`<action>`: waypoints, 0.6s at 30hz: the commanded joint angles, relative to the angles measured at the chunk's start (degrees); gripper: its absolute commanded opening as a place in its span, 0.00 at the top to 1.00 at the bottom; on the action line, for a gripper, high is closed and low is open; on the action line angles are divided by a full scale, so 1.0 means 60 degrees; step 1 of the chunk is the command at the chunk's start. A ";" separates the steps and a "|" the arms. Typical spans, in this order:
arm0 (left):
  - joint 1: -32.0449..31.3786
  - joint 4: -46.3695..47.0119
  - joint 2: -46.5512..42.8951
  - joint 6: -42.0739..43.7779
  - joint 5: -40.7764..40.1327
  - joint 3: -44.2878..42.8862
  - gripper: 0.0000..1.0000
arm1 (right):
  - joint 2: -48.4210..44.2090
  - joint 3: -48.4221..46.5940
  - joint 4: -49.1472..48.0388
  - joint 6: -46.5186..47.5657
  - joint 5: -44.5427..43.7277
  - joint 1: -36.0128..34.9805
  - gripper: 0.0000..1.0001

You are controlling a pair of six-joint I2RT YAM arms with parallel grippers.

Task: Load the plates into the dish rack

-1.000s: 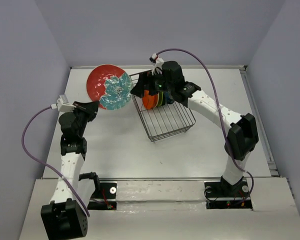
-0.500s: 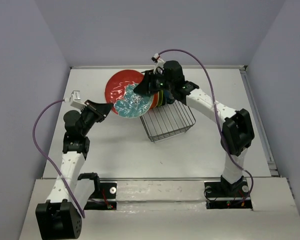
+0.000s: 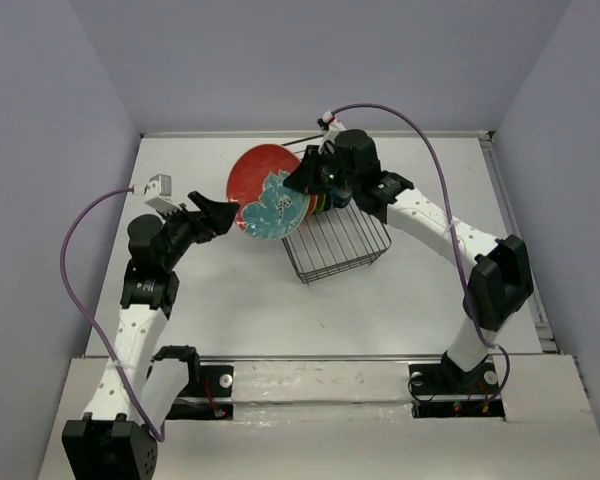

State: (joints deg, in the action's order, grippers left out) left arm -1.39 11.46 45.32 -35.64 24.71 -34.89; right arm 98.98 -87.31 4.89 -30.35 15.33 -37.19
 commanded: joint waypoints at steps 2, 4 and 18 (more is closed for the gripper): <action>-0.0981 -0.1439 -0.0551 0.2421 -0.1083 -0.0921 0.01 | -0.0384 -0.1516 0.0663 0.0998 -0.4120 -0.0144 0.93; -0.1567 -0.1910 -0.0931 0.3081 -0.2385 -0.1039 0.01 | -0.0049 -0.2042 0.1016 0.1277 -0.5130 -0.0246 0.93; -0.3270 -0.2482 -0.1254 0.3757 -0.3650 -0.0820 0.01 | 0.2207 -0.5031 0.2100 0.3417 -0.7871 -0.0729 0.93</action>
State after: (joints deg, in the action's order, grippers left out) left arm -20.88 -4.45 38.13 -14.98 2.28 -38.54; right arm 111.83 -109.97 23.51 -13.28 -26.33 -39.51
